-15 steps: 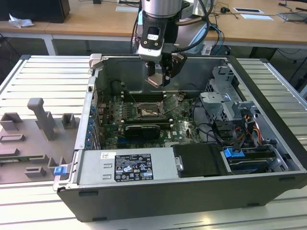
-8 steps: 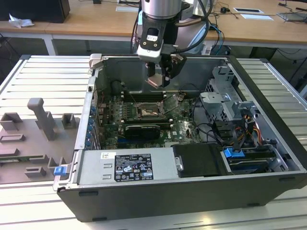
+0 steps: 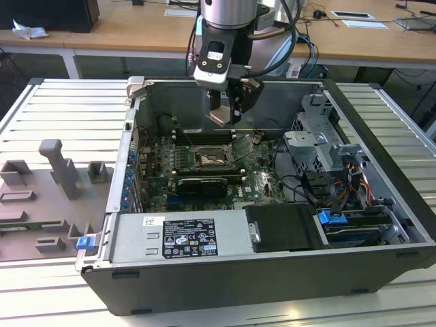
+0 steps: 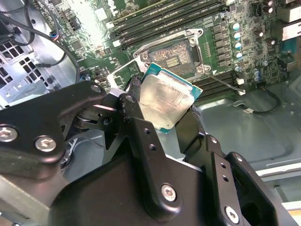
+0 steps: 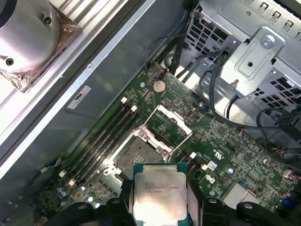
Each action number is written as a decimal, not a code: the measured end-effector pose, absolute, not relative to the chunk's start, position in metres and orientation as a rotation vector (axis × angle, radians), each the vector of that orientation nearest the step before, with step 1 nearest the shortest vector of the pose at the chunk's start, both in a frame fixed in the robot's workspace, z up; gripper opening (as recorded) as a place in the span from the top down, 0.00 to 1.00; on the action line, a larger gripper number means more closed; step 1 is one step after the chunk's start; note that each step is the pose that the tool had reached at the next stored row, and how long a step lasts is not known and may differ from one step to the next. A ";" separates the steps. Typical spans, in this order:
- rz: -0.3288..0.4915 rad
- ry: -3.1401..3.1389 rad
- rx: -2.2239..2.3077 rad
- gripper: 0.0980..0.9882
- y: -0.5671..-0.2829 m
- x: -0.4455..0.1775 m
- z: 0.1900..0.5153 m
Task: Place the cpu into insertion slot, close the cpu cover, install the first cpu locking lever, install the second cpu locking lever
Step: 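Place the cpu into insertion slot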
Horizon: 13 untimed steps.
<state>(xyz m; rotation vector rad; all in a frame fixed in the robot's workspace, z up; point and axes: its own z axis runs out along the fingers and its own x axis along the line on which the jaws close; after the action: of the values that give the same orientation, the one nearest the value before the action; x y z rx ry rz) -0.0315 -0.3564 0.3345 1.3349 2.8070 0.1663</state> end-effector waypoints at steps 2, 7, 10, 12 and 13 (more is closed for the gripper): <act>0.166 2.804 1.341 0.50 -0.356 -0.032 0.334; 0.166 2.799 1.350 0.50 -0.356 -0.032 0.333; 0.166 2.796 1.356 0.50 -0.356 -0.032 0.332; 0.166 2.794 1.359 0.50 -0.356 -0.032 0.331; 0.166 2.793 1.361 0.50 -0.356 -0.032 0.331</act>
<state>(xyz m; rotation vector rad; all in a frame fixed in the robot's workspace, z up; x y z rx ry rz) -0.0320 -0.3564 0.3309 1.3608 2.7935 0.1658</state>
